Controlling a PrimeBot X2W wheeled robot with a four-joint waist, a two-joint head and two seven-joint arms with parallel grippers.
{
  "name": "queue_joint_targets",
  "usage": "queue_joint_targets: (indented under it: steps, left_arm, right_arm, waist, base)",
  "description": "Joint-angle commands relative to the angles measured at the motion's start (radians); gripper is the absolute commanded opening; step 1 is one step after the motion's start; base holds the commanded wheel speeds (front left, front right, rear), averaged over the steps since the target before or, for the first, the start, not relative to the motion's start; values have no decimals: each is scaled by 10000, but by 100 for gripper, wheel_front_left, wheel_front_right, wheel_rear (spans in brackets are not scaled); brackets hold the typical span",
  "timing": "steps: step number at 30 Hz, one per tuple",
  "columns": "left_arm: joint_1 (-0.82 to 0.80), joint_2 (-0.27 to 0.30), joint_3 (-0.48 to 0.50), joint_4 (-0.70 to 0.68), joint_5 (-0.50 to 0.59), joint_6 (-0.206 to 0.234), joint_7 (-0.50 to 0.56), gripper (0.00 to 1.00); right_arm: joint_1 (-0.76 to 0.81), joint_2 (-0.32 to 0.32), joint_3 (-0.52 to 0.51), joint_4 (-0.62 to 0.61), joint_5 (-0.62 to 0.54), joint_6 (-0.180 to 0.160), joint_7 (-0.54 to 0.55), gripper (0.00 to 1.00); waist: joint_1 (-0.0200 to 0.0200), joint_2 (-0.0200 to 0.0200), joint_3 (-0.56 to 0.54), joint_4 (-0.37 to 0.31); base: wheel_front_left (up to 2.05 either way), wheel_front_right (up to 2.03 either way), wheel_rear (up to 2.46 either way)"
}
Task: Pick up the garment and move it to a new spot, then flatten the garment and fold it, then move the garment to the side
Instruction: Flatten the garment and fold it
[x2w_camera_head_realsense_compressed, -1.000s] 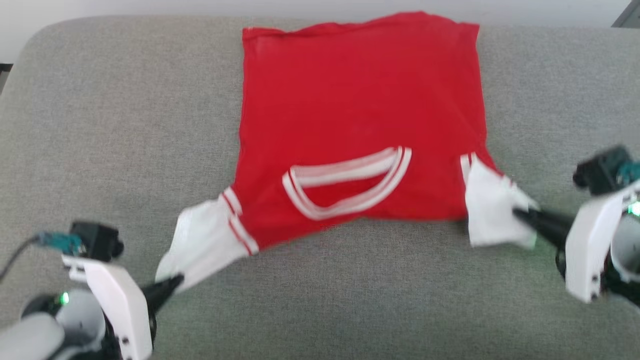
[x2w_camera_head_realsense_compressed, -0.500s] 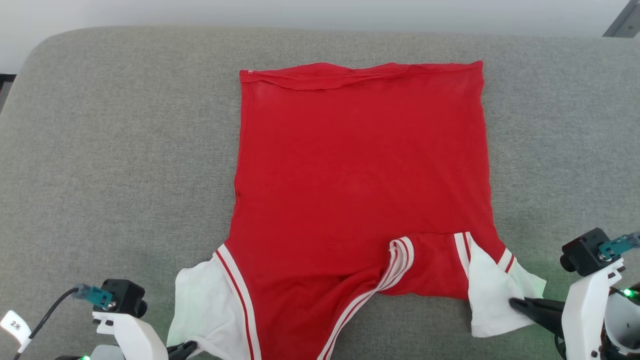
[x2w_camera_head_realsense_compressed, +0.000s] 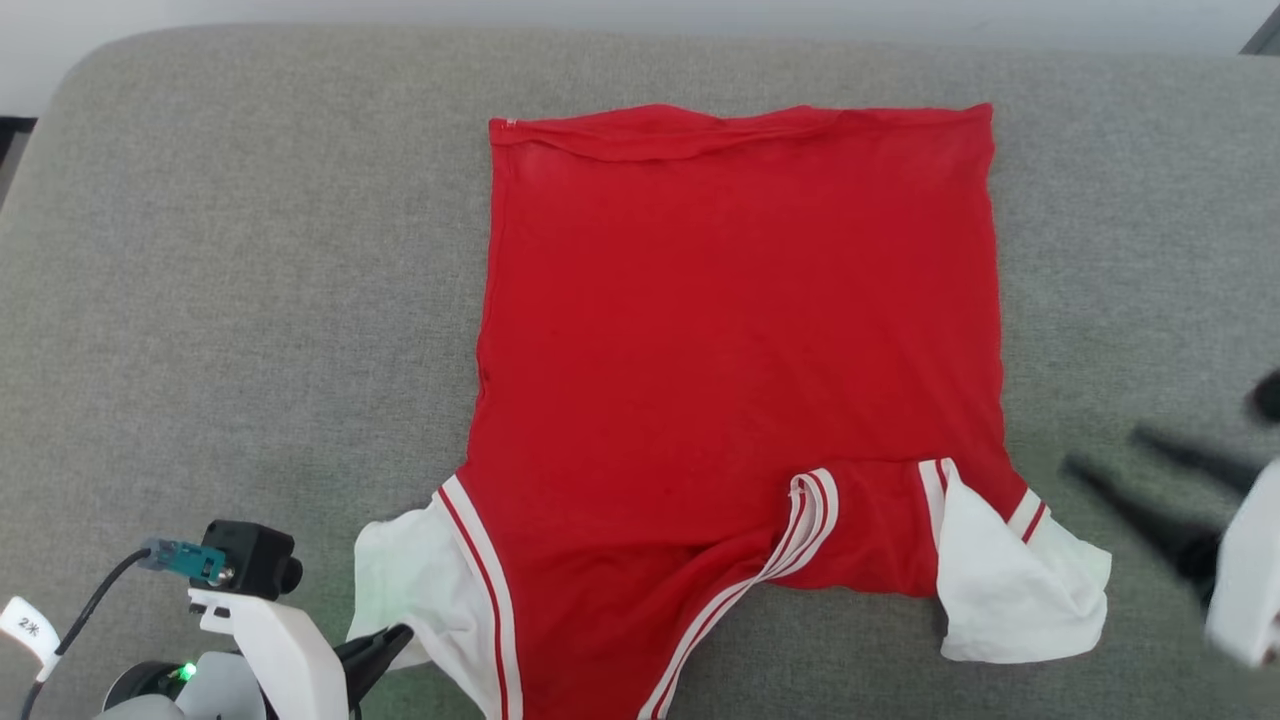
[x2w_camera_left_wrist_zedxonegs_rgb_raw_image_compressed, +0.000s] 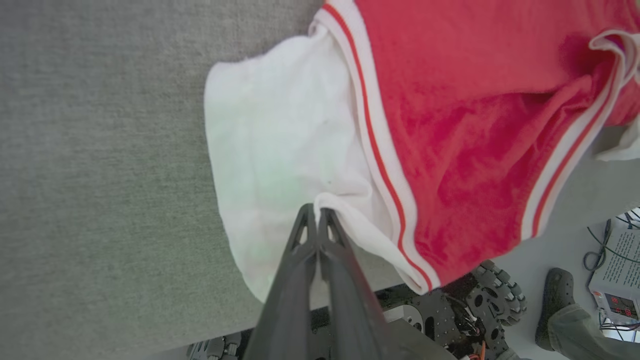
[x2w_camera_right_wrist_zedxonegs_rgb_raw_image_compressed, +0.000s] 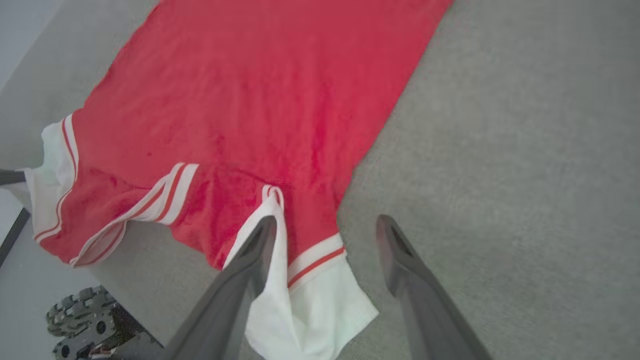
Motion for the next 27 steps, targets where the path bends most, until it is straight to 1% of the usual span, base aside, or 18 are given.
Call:
queue_joint_targets:
  steps: [1,3,4,6,10,12,18,21,22,27]
  left_arm:
    - [-155,-33,50,7,169,-34,-48,0]
    - [-252,-92,85,37,220,-94,-105,0]
    - [-252,-92,85,37,220,-94,-105,0]
    - [-359,-180,103,67,274,-170,-136,0]
    - [-701,-421,168,134,565,-413,-275,0]
    - [-900,-565,187,187,763,-545,-328,0]
    - [-1438,-996,143,388,1155,-893,-383,0]
    - [-1642,-1200,119,518,1269,-1047,-372,0]
    - [-1750,-1315,97,608,1362,-1146,-348,0]
    - [-1978,-1654,61,870,1431,-1378,-338,0]
  right_arm:
    - [-350,293,-320,-230,-311,-2,124,100]
    - [-787,748,-736,-377,-775,-4,335,100]
    - [-787,748,-736,-377,-775,-4,335,100]
    - [-1383,1217,-1054,-332,-1280,-4,449,100]
    - [-2859,1908,-1168,295,-2248,-4,403,100]
    - [-3630,2198,-1184,960,-2629,-4,272,100]
    - [-5730,2550,-1117,3365,-3587,-4,-60,100]
    - [-6670,2633,-1136,4652,-4136,-4,-164,100]
    - [-7252,2657,-1131,5500,-4422,-4,-214,100]
    - [-8464,2610,-1206,7472,-5094,-4,-86,100]
  waist:
    - [0,-1,120,49]
    - [0,-1,243,102]
    - [0,-1,243,102]
    - [0,-1,375,175]
    - [0,-1,635,376]
    - [0,-1,779,501]
    - [0,-1,1293,949]
    - [0,-1,1570,1175]
    - [0,-1,1734,1330]
    - [0,-1,2056,1699]
  base:
    - [0,0,0]
    - [0,0,0]
    - [0,0,0]
    - [0,0,0]
    - [0,0,0]
    - [0,0,0]
    - [0,0,0]
    - [0,0,0]
    - [0,0,0]
    - [0,0,0]
